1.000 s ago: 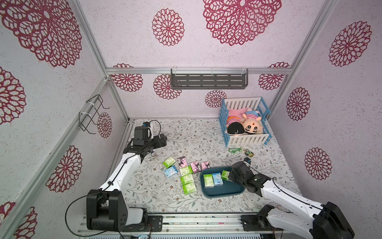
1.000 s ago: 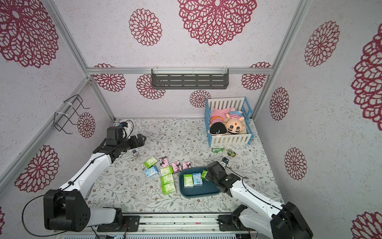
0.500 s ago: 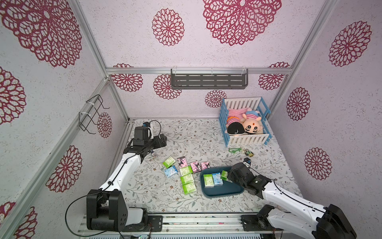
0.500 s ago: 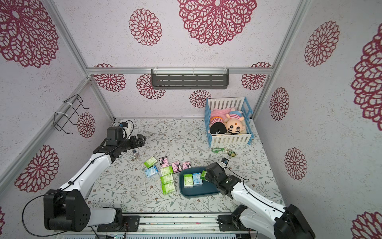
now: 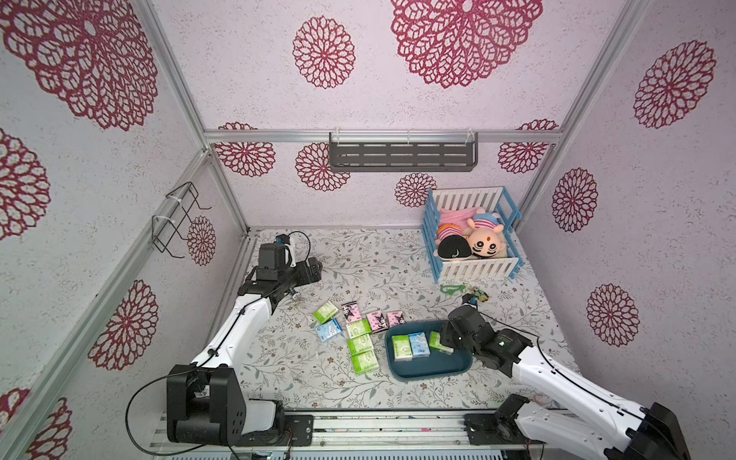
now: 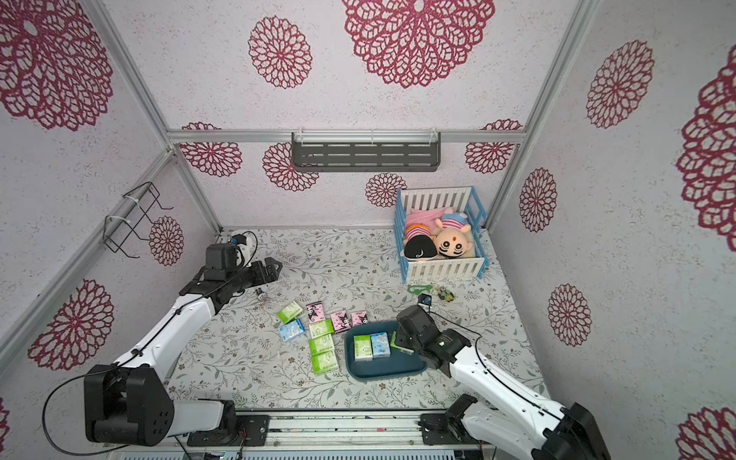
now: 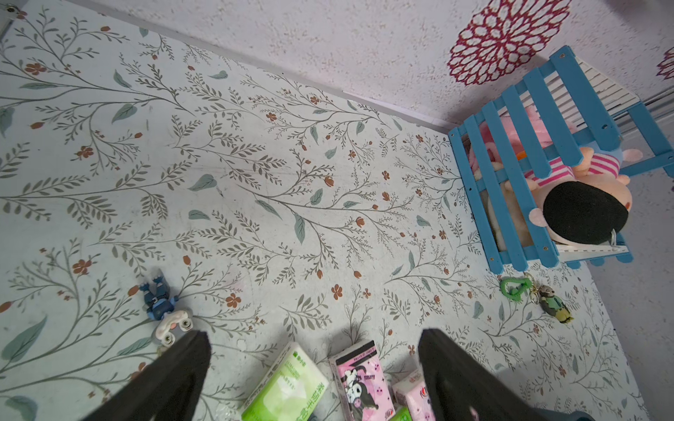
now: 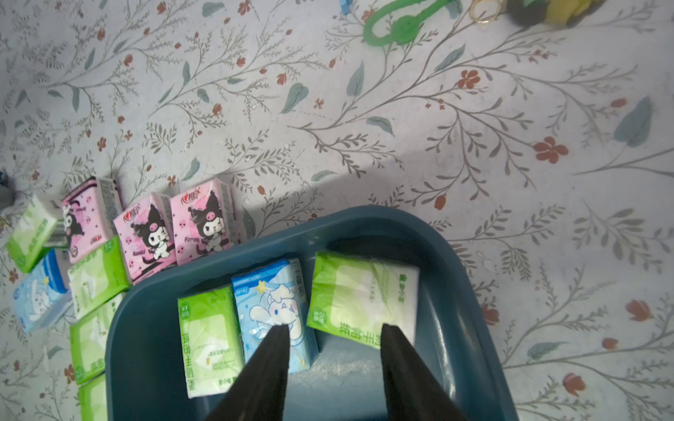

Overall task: Put the pocket tissues into the storage box
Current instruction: Place the pocket tissues in the storage box, then adjust the pocket tissues in the storage box.

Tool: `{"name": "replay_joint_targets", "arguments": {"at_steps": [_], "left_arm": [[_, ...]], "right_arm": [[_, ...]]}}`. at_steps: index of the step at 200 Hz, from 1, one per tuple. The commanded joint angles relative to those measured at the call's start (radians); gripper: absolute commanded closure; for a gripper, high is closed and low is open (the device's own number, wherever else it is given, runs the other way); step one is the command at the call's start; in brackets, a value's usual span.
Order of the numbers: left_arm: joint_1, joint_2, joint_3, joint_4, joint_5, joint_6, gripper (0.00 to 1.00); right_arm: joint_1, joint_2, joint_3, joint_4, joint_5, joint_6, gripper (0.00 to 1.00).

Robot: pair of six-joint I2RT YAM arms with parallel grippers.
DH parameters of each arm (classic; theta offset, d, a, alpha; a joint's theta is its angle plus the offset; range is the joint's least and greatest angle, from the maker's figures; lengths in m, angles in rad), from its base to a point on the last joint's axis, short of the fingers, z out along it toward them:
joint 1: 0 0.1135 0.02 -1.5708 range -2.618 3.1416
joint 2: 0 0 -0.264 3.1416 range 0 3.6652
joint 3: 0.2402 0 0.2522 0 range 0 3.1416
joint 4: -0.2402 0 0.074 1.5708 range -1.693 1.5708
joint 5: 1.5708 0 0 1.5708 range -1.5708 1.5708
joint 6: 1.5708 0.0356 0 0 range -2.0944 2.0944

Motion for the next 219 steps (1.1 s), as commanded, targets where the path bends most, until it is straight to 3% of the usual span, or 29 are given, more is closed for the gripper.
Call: {"name": "replay_joint_targets", "arguments": {"at_steps": [1,99,219], "left_arm": [[0.004,-0.003,0.004,0.024,0.007,-0.003,0.03],[0.004,-0.002,0.005,0.02,0.006,0.0,0.03],[0.004,-0.004,-0.001,0.017,0.009,-0.001,0.03]], "right_arm": [[0.007,0.06,0.053,-0.029,-0.035,-0.168,0.53],[0.081,0.269,0.08,-0.022,0.028,-0.247,0.5],[0.1,0.37,0.039,0.068,0.1,-0.243,0.5]]}}
